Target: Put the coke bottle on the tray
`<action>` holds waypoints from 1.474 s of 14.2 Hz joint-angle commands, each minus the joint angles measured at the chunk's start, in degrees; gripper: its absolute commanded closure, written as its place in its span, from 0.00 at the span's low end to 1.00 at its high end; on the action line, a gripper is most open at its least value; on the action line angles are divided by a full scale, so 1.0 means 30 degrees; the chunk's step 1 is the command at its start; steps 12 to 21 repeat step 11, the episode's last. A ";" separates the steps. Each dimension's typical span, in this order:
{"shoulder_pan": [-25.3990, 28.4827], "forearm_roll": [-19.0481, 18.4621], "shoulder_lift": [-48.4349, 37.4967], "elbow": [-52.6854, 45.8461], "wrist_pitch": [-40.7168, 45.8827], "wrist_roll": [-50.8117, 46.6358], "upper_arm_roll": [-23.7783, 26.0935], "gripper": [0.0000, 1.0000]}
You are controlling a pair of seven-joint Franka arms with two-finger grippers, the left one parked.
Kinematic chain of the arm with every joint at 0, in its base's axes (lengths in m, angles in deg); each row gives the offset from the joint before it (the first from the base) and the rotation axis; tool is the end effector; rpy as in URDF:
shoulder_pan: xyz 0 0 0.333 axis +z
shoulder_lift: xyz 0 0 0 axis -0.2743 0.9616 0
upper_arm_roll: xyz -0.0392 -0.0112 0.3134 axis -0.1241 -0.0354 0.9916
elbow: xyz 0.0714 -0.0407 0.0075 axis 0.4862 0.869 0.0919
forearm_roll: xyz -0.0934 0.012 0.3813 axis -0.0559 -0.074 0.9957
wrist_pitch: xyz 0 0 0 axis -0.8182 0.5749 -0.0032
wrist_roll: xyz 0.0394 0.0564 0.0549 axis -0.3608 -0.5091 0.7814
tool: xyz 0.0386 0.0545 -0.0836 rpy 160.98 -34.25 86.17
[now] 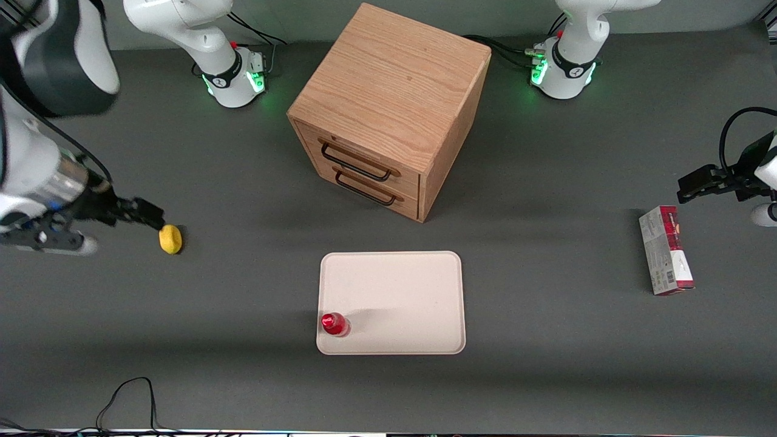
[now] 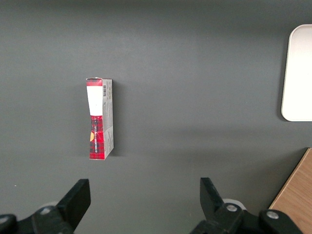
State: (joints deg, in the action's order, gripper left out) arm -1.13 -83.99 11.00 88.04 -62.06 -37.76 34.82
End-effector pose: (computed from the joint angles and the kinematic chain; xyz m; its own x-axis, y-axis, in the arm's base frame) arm 0.5773 0.0460 0.5768 0.9896 -0.1436 -0.0104 -0.1434 -0.9896 0.0106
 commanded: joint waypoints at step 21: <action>-0.0008 0.0376 -0.3479 0.2642 0.0640 0.0293 -0.0842 0.00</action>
